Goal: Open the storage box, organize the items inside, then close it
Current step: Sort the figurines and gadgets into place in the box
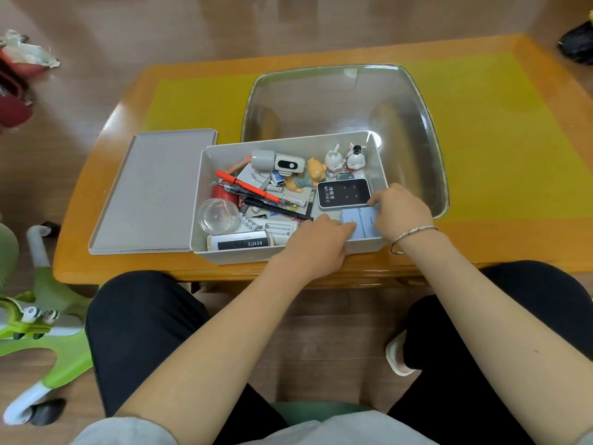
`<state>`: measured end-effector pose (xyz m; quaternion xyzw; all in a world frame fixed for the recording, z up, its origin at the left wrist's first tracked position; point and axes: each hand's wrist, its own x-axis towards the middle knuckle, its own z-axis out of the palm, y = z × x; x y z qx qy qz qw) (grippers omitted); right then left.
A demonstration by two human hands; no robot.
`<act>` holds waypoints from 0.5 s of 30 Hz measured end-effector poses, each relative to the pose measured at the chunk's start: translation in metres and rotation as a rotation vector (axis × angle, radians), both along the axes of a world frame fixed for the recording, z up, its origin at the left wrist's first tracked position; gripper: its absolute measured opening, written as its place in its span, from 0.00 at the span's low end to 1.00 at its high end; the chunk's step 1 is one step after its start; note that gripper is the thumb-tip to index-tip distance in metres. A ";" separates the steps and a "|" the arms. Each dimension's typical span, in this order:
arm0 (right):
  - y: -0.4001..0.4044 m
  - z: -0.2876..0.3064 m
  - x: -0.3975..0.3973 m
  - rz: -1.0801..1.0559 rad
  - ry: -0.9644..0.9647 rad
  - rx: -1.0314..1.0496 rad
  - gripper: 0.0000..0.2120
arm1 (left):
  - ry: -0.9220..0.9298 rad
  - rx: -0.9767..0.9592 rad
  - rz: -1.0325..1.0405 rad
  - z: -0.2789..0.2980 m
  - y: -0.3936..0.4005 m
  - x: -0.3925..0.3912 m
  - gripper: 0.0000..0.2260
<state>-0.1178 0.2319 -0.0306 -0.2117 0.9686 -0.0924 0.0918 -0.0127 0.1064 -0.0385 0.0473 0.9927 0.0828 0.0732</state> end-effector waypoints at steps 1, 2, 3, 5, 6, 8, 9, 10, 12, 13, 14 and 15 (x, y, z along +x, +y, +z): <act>0.000 0.000 0.000 -0.005 0.008 0.001 0.15 | 0.037 -0.017 0.008 -0.001 0.001 0.002 0.18; 0.000 0.000 0.000 -0.008 0.012 0.004 0.14 | 0.065 -0.032 0.011 -0.002 0.003 0.003 0.17; 0.000 0.001 0.000 -0.008 0.015 0.009 0.13 | 0.082 -0.038 0.011 -0.002 0.003 0.003 0.16; -0.001 0.001 0.001 -0.005 0.024 0.023 0.13 | 0.087 -0.021 0.003 -0.002 0.002 0.003 0.16; -0.002 0.002 0.002 -0.006 0.037 0.031 0.13 | 0.086 -0.009 0.002 -0.001 0.001 0.003 0.16; -0.001 0.003 0.005 -0.016 0.100 0.044 0.13 | 0.096 -0.002 0.000 -0.001 0.001 0.004 0.15; -0.001 0.003 0.006 -0.021 0.148 0.035 0.14 | 0.104 -0.007 0.000 -0.002 0.001 0.005 0.15; -0.001 0.004 0.008 -0.023 0.205 0.011 0.15 | 0.113 -0.017 0.002 -0.003 0.001 0.006 0.14; -0.001 0.007 0.012 -0.002 0.311 -0.051 0.17 | 0.147 -0.015 0.022 -0.003 0.001 0.008 0.15; -0.003 0.008 0.013 0.016 0.347 -0.077 0.18 | 0.164 0.007 0.041 -0.003 -0.001 0.010 0.16; -0.005 0.010 0.015 0.031 0.372 -0.102 0.18 | 0.175 0.033 0.066 -0.001 -0.002 0.012 0.18; -0.009 0.012 0.015 0.044 0.391 -0.123 0.18 | 0.186 0.059 0.096 0.001 -0.005 0.016 0.20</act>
